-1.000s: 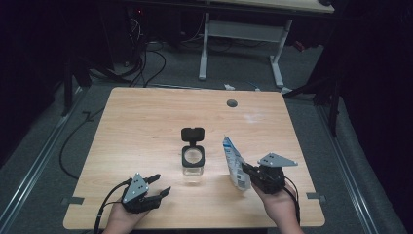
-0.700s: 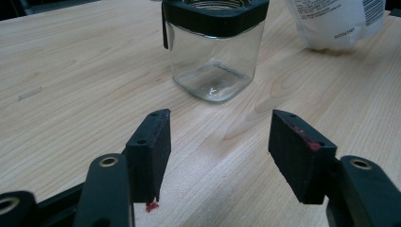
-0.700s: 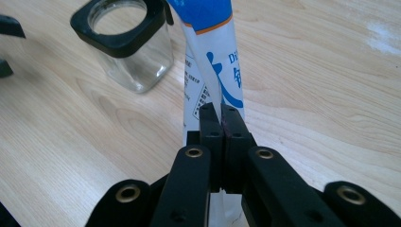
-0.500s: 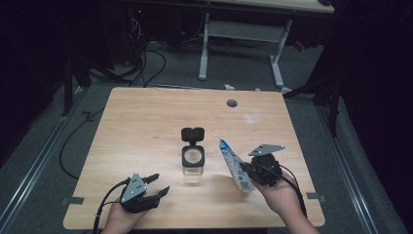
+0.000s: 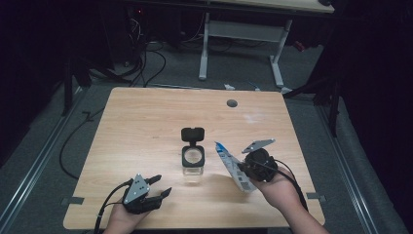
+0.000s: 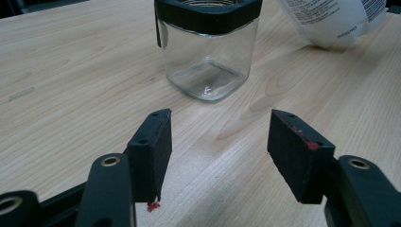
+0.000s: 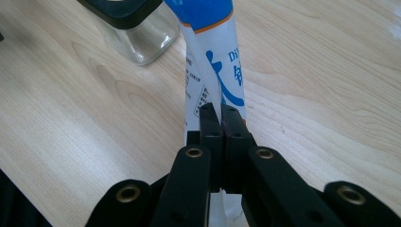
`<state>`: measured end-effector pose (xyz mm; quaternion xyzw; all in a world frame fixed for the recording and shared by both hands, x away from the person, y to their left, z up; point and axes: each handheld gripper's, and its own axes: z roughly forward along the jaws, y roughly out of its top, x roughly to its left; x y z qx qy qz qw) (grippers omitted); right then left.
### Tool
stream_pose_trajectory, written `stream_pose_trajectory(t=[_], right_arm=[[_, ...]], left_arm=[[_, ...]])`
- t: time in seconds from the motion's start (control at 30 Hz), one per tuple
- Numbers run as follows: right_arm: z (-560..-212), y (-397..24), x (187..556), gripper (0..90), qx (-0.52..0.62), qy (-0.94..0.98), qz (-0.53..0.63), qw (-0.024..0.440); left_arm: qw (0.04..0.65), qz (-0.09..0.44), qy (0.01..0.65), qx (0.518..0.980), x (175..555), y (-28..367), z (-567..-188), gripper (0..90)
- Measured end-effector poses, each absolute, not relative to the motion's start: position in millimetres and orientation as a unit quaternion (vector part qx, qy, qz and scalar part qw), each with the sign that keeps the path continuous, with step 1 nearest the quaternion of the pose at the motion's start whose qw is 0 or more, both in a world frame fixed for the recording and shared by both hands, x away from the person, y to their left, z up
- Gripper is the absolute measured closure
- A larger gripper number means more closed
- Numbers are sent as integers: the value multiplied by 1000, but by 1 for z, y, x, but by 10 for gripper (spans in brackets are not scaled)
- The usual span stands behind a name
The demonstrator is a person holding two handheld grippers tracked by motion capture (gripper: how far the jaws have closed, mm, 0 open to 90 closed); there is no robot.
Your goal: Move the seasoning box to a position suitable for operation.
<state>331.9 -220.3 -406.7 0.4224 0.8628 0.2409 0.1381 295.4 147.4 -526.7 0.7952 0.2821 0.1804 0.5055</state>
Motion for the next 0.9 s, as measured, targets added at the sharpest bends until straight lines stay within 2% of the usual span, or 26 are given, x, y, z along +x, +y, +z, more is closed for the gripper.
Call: stream_pose_trajectory(t=[0.3, 0.33, 0.67, 0.9], right_arm=[[-404, -217, 334, 900, 418, 868, 235, 131], [-404, -217, 334, 900, 419, 867, 235, 130], [-397, -215, 329, 900, 416, 868, 247, 114], [-391, -214, 324, 900, 415, 866, 266, 91]], left_arm=[[507, 188, 280, 793, 293, 138, -526, 425], [527, 175, 297, 777, 290, 132, -527, 428], [502, 182, 263, 803, 293, 104, -526, 418], [510, 165, 254, 805, 293, 94, -528, 403]])
